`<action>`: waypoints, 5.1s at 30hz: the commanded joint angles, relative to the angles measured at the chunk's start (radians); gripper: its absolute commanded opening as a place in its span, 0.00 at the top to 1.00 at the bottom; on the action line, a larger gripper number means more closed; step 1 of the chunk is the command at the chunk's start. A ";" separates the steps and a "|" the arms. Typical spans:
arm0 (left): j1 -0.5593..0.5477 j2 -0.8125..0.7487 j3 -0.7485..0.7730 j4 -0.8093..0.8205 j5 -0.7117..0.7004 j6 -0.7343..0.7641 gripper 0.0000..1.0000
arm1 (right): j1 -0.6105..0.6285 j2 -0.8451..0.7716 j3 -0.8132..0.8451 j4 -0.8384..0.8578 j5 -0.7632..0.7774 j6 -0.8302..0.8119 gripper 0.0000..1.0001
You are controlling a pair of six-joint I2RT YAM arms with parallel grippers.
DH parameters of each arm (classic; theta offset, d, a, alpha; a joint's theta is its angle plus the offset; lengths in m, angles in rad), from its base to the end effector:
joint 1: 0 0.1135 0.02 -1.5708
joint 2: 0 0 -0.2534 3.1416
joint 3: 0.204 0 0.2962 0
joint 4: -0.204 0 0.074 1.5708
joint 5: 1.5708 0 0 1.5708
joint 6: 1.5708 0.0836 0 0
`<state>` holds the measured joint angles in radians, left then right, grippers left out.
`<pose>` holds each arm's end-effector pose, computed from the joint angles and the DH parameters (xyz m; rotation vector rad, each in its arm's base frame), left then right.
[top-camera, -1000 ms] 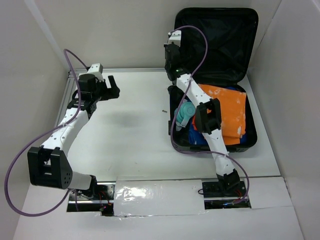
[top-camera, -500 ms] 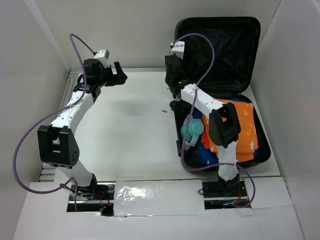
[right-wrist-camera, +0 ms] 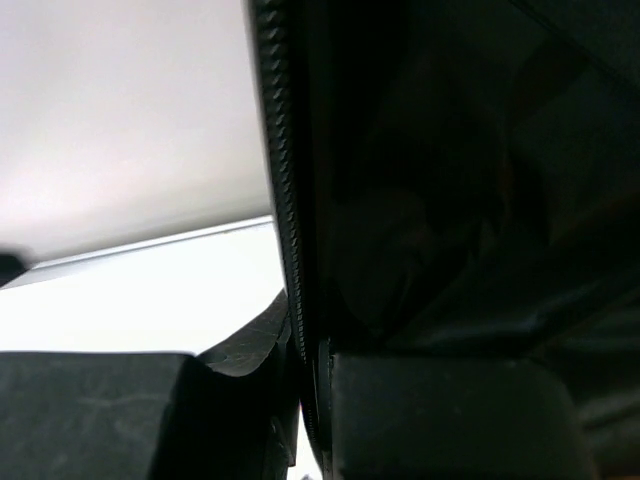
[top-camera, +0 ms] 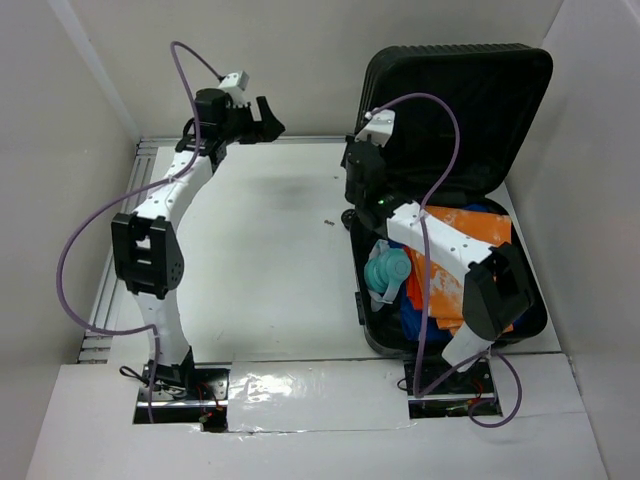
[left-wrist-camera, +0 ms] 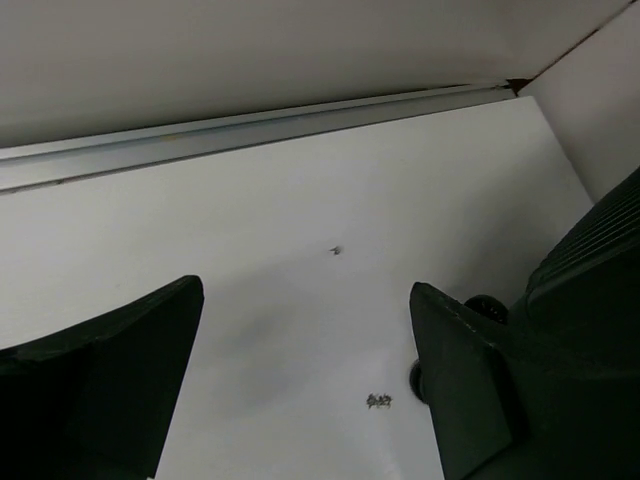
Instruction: Pack the luggage
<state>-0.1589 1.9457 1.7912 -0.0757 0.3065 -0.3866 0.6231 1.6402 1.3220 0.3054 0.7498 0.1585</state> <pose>0.5473 -0.1132 0.3289 0.0147 1.8398 -0.6616 0.4125 0.2263 0.3308 0.2178 1.5651 0.0180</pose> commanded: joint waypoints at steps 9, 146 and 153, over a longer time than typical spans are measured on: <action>-0.139 0.196 0.298 0.068 0.166 -0.107 0.04 | 0.191 -0.122 0.011 -0.590 0.482 0.663 1.00; -0.209 0.289 0.284 -0.116 0.335 0.129 0.03 | -0.858 -0.935 -0.296 -1.620 -0.352 0.902 0.01; -0.209 0.298 0.276 -0.098 0.306 0.138 0.03 | -0.959 -0.844 -0.326 -1.620 -0.420 0.811 0.01</action>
<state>-0.3710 2.2261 2.0338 -0.1951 0.6220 -0.2790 -0.3126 0.7422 1.0367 -1.2343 0.4706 0.9840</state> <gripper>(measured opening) 0.968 0.992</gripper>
